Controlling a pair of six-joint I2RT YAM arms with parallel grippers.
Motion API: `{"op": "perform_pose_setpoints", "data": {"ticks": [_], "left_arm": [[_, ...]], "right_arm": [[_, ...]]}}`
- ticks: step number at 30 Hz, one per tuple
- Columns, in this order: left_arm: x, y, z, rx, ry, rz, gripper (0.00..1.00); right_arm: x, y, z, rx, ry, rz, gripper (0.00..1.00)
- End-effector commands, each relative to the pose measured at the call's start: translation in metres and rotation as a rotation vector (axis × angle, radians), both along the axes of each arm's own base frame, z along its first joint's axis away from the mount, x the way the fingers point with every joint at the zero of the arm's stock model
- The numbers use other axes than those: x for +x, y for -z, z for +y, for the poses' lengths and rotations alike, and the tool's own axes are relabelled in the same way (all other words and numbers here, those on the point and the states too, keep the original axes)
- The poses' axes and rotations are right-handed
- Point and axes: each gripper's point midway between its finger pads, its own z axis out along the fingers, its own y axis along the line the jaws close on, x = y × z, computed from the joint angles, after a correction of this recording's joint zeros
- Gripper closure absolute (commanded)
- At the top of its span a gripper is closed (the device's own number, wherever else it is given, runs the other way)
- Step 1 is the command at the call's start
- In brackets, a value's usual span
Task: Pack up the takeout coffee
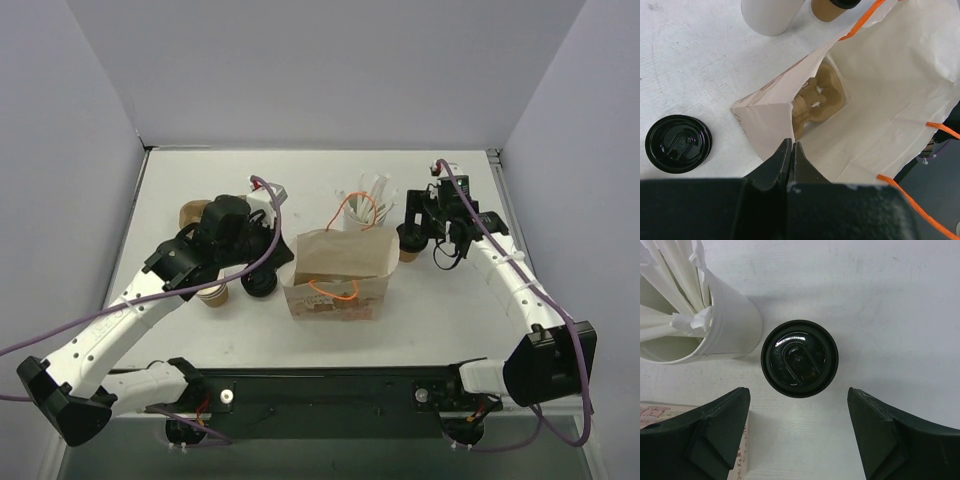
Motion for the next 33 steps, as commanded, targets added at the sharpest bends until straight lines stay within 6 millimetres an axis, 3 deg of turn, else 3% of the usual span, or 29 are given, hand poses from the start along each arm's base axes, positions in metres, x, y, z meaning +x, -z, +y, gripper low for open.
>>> {"op": "perform_pose_setpoints", "data": {"ticks": [1,5,14,33], "left_arm": [[0.001,-0.032,0.003,-0.081,0.002,-0.137,1.00],[0.001,-0.039,0.008,-0.083,-0.017,-0.167,1.00],[0.002,-0.032,0.011,-0.073,-0.050,-0.126,1.00],[0.001,-0.030,0.014,-0.058,-0.062,-0.123,1.00]], "right_arm": [[0.019,0.005,0.009,-0.017,-0.124,-0.042,0.20],[0.025,0.018,0.005,-0.043,-0.115,-0.011,0.19],[0.029,0.042,0.005,-0.062,-0.134,0.048,0.19],[0.029,0.068,0.001,-0.099,-0.125,0.143,0.19]]}}
